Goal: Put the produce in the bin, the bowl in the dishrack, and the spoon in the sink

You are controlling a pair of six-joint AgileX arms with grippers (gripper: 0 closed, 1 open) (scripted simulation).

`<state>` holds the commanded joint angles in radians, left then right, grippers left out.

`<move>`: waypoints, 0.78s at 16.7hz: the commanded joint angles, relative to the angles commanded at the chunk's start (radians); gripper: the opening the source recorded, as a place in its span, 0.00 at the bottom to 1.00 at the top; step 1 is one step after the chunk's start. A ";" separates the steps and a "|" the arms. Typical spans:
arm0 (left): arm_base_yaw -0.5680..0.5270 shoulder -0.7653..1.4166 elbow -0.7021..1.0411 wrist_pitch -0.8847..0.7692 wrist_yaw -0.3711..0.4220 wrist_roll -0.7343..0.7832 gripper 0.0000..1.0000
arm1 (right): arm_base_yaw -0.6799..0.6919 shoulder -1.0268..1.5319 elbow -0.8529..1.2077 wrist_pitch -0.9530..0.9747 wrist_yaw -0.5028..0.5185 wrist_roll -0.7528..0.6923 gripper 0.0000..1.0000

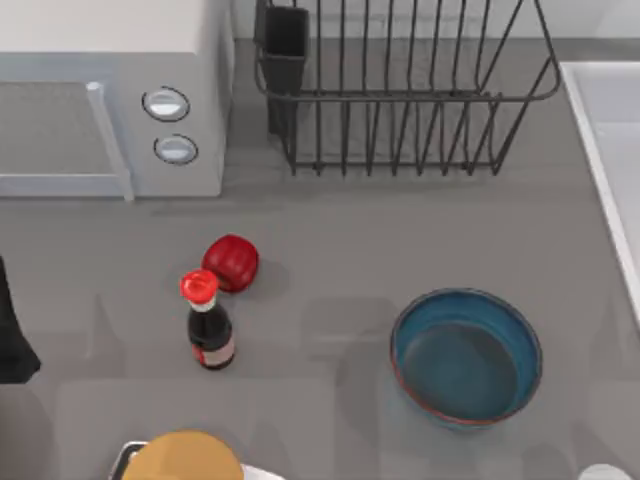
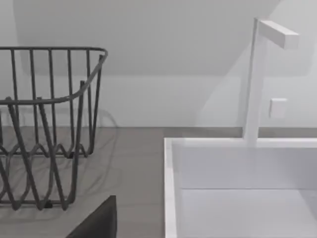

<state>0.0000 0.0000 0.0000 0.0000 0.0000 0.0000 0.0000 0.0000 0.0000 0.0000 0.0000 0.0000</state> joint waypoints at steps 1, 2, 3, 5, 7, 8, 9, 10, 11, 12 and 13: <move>0.000 0.000 0.000 0.000 0.000 0.000 1.00 | 0.000 0.000 0.000 0.000 0.000 0.000 1.00; 0.000 0.000 0.000 0.000 0.000 0.000 1.00 | 0.000 0.000 0.000 0.000 0.000 0.000 1.00; -0.006 0.010 0.010 -0.009 0.000 -0.001 1.00 | 0.000 0.000 0.000 0.000 0.000 0.000 1.00; -0.035 0.062 0.062 -0.058 0.001 -0.007 1.00 | 0.000 0.000 0.000 0.000 0.000 0.000 1.00; -0.080 0.156 0.156 -0.142 0.000 -0.016 1.00 | 0.000 0.000 0.000 0.000 0.000 0.000 1.00; -0.107 0.219 0.219 -0.194 -0.001 -0.021 1.00 | 0.000 0.000 0.000 0.000 0.000 0.000 1.00; -0.135 0.293 0.291 -0.248 -0.002 -0.025 1.00 | 0.000 0.000 0.000 0.000 0.000 0.000 1.00; -0.165 0.376 0.371 -0.305 -0.003 -0.030 1.00 | 0.000 0.000 0.000 0.000 0.000 0.000 1.00; -0.195 0.469 0.455 -0.364 -0.005 -0.035 1.00 | 0.000 0.000 0.000 0.000 0.000 0.000 1.00; -0.225 0.569 0.544 -0.425 -0.007 -0.040 1.00 | 0.000 0.000 0.000 0.000 0.000 0.000 1.00; -0.255 0.676 0.636 -0.486 -0.009 -0.046 1.00 | 0.000 0.000 0.000 0.000 0.000 0.000 1.00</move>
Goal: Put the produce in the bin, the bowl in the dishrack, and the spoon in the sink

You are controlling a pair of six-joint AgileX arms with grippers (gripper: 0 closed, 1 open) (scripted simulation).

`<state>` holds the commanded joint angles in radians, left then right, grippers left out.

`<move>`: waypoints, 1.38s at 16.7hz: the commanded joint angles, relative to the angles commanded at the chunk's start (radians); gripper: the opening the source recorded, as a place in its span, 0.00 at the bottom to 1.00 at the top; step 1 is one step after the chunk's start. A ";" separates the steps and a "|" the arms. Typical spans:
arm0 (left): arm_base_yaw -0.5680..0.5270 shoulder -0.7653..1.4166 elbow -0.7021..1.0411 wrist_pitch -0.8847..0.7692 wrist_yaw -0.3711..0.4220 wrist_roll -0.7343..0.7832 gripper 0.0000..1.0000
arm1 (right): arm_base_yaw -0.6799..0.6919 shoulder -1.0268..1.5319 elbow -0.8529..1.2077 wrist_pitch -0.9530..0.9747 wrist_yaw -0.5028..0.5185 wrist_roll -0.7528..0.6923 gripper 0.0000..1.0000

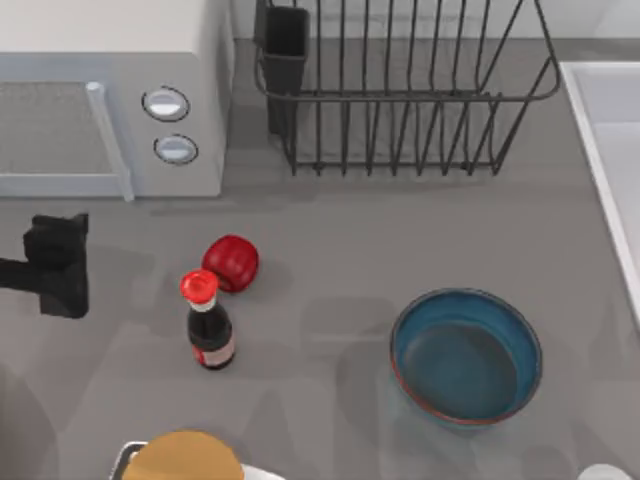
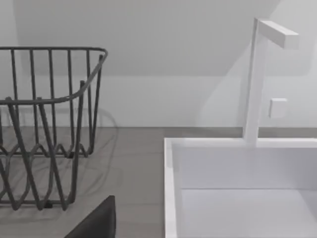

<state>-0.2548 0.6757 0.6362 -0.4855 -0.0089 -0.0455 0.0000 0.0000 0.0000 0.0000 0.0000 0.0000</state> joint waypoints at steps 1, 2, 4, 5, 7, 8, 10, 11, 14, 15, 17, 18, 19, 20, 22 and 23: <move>-0.029 0.111 0.093 -0.061 -0.003 -0.005 1.00 | 0.000 0.000 0.000 0.000 0.000 0.000 1.00; -0.057 0.226 0.186 -0.121 -0.006 -0.011 1.00 | 0.000 0.000 0.000 0.000 0.000 0.000 1.00; -0.107 0.462 0.368 -0.234 -0.013 -0.021 1.00 | 0.000 0.000 0.000 0.000 0.000 0.000 1.00; -0.130 0.579 0.455 -0.287 -0.017 -0.026 1.00 | 0.000 0.000 0.000 0.000 0.000 0.000 1.00; -0.168 0.805 0.619 -0.381 -0.026 -0.035 1.00 | 0.000 0.000 0.000 0.000 0.000 0.000 1.00; -0.185 0.910 0.695 -0.423 -0.031 -0.040 1.00 | 0.000 0.000 0.000 0.000 0.000 0.000 1.00; -0.211 1.097 0.828 -0.497 -0.041 -0.046 1.00 | 0.000 0.000 0.000 0.000 0.000 0.000 1.00; -0.222 1.176 0.883 -0.529 -0.046 -0.049 1.00 | 0.000 0.000 0.000 0.000 0.000 0.000 1.00; -0.244 1.349 0.996 -0.597 -0.059 -0.053 1.00 | 0.000 0.000 0.000 0.000 0.000 0.000 1.00; -0.250 1.386 1.017 -0.612 -0.063 -0.054 1.00 | 0.000 0.000 0.000 0.000 0.000 0.000 1.00; -0.257 1.429 1.038 -0.630 -0.068 -0.054 1.00 | 0.000 0.000 0.000 0.000 0.000 0.000 1.00; -0.258 1.437 1.041 -0.633 -0.069 -0.054 1.00 | 0.000 0.000 0.000 0.000 0.000 0.000 1.00; -0.258 1.437 1.041 -0.633 -0.069 -0.054 1.00 | 0.000 0.000 0.000 0.000 0.000 0.000 1.00; -0.258 1.437 1.041 -0.633 -0.069 -0.054 1.00 | 0.000 0.000 0.000 0.000 0.000 0.000 1.00; -0.253 1.435 1.038 -0.631 -0.067 -0.054 1.00 | 0.000 0.000 0.000 0.000 0.000 0.000 1.00; -0.253 1.436 1.035 -0.627 -0.068 -0.053 1.00 | 0.000 0.000 0.000 0.000 0.000 0.000 1.00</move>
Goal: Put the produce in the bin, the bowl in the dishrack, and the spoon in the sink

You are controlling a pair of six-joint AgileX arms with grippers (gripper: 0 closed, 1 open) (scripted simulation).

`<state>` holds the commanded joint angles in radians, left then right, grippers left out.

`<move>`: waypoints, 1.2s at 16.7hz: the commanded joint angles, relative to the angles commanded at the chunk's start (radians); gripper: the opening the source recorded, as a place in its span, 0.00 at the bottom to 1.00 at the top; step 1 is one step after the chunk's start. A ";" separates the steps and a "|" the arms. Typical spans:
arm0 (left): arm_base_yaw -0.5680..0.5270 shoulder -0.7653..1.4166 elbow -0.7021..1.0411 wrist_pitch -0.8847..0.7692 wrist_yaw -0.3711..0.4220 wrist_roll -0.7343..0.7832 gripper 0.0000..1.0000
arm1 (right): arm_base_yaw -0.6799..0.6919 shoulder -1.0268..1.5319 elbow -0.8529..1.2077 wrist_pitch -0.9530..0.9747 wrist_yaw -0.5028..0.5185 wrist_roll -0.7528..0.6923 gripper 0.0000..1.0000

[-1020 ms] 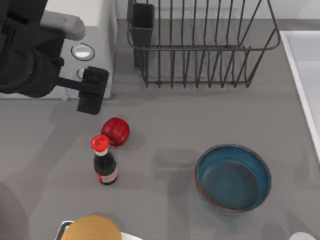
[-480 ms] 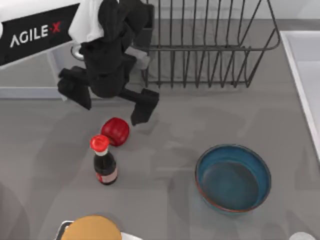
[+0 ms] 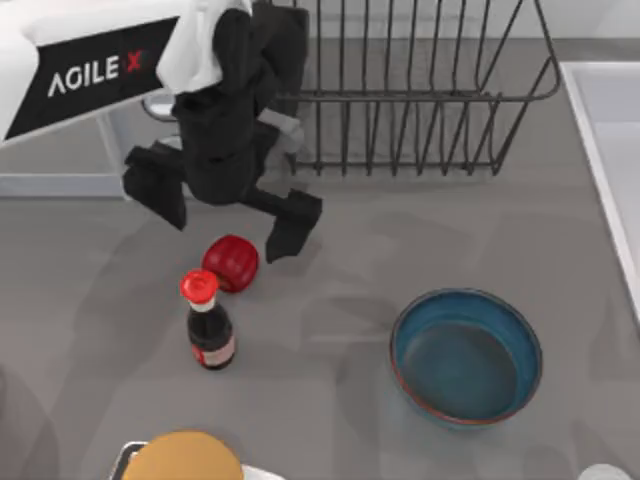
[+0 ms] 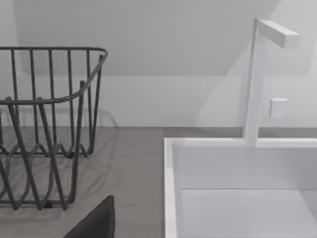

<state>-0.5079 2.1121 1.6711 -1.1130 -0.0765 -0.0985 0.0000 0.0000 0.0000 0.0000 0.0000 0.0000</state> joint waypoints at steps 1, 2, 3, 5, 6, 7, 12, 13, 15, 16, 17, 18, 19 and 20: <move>0.000 0.006 -0.011 0.014 -0.001 0.002 1.00 | 0.000 0.000 0.000 0.000 0.000 0.000 1.00; 0.000 0.015 -0.026 0.037 -0.001 0.005 1.00 | 0.000 0.000 0.000 0.000 0.000 0.000 1.00; 0.002 0.027 -0.046 0.071 -0.001 0.007 1.00 | 0.000 0.000 0.000 0.000 0.000 0.000 1.00; 0.006 0.056 -0.090 0.155 0.000 0.010 1.00 | 0.000 0.000 0.000 0.000 0.000 0.000 1.00; 0.007 0.069 -0.111 0.190 0.000 0.012 1.00 | 0.000 0.000 0.000 0.000 0.000 0.000 1.00; 0.009 0.080 -0.128 0.215 0.000 0.014 1.00 | 0.000 0.000 0.000 0.000 0.000 0.000 1.00; 0.010 0.089 -0.141 0.232 0.000 0.015 1.00 | 0.000 0.000 0.000 0.000 0.000 0.000 1.00; 0.010 0.089 -0.141 0.232 0.000 0.015 0.92 | 0.000 0.000 0.000 0.000 0.000 0.000 1.00; 0.010 0.089 -0.141 0.232 0.000 0.015 0.77 | 0.000 0.000 0.000 0.000 0.000 0.000 1.00; 0.010 0.089 -0.141 0.232 0.000 0.015 0.70 | 0.000 0.000 0.000 0.000 0.000 0.000 1.00; 0.010 0.089 -0.141 0.232 0.000 0.015 0.62 | 0.000 0.000 0.000 0.000 0.000 0.000 1.00; 0.010 0.089 -0.141 0.232 0.000 0.015 0.55 | 0.000 0.000 0.000 0.000 0.000 0.000 1.00; 0.010 0.089 -0.141 0.232 0.000 0.015 0.47 | 0.000 0.000 0.000 0.000 0.000 0.000 1.00; 0.010 0.089 -0.141 0.232 0.000 0.015 0.40 | 0.000 0.000 0.000 0.000 0.000 0.000 1.00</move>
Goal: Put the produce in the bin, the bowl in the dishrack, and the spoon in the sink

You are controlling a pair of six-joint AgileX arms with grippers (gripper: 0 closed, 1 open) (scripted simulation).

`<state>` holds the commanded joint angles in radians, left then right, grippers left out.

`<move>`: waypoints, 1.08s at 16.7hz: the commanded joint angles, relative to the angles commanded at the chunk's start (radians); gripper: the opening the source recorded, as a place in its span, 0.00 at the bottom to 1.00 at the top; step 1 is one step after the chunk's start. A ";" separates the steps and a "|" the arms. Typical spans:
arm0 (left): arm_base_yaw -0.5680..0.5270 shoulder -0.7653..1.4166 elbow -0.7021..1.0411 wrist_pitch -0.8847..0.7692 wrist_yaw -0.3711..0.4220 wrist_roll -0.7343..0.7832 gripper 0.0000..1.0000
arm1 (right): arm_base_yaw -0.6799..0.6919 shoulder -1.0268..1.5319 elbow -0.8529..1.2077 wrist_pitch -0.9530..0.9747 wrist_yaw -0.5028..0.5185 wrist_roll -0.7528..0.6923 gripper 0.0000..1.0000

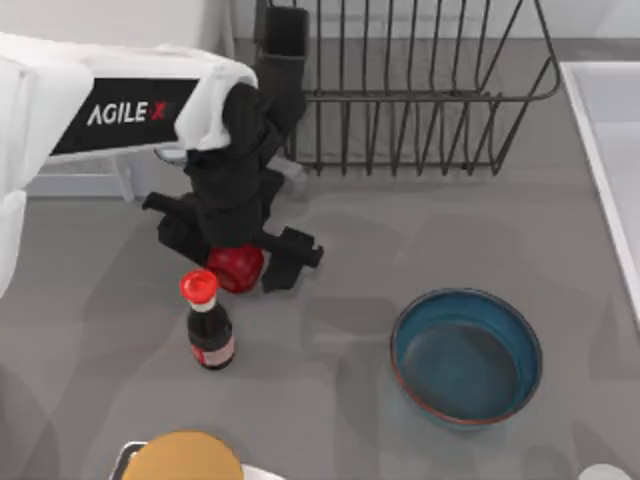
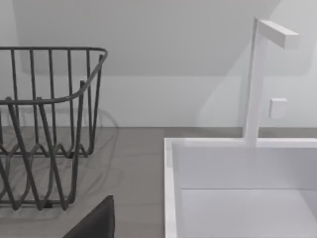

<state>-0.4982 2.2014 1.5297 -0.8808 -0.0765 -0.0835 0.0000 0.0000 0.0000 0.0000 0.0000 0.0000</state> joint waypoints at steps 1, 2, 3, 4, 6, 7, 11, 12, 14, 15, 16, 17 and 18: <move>0.000 0.000 0.000 0.000 0.000 0.000 0.32 | 0.000 0.000 0.000 0.000 0.000 0.000 1.00; 0.000 0.000 0.000 0.000 0.000 0.000 0.25 | 0.000 0.000 0.000 0.000 0.000 0.000 1.00; 0.000 0.000 0.000 0.000 0.000 0.000 0.17 | 0.000 0.000 0.000 0.000 0.000 0.000 1.00; 0.000 0.000 0.000 0.000 0.000 0.000 0.10 | 0.000 0.000 0.000 0.000 0.000 0.000 1.00; 0.000 0.000 0.000 0.000 0.000 0.000 0.00 | 0.000 0.000 0.000 0.000 0.000 0.000 1.00; 0.000 0.000 0.000 0.000 0.000 0.000 0.00 | 0.000 0.000 0.000 0.000 0.000 0.000 1.00; 0.000 0.000 0.000 0.000 0.000 0.000 0.00 | 0.000 0.000 0.000 0.000 0.000 0.000 1.00; 0.000 0.000 0.000 0.000 0.000 0.000 0.00 | 0.000 0.000 0.000 0.000 0.000 0.000 1.00; -0.006 -0.015 0.004 -0.004 0.019 -0.007 0.00 | 0.000 0.000 0.000 0.000 0.000 0.000 1.00; -0.006 -0.016 0.007 -0.007 0.019 -0.007 0.00 | 0.000 0.000 0.000 0.000 0.000 0.000 1.00; -0.007 -0.019 0.020 -0.019 0.018 -0.008 0.00 | 0.000 0.000 0.000 0.000 0.000 0.000 1.00; -0.008 -0.027 0.042 -0.042 0.017 -0.008 0.00 | 0.000 0.000 0.000 0.000 0.000 0.000 1.00; -0.008 -0.036 0.072 -0.075 0.017 -0.009 0.00 | 0.000 0.000 0.000 0.000 0.000 0.000 1.00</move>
<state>-0.5059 2.1656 1.6018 -0.9562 -0.0598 -0.0922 0.0000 0.0000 0.0000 0.0000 0.0000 0.0000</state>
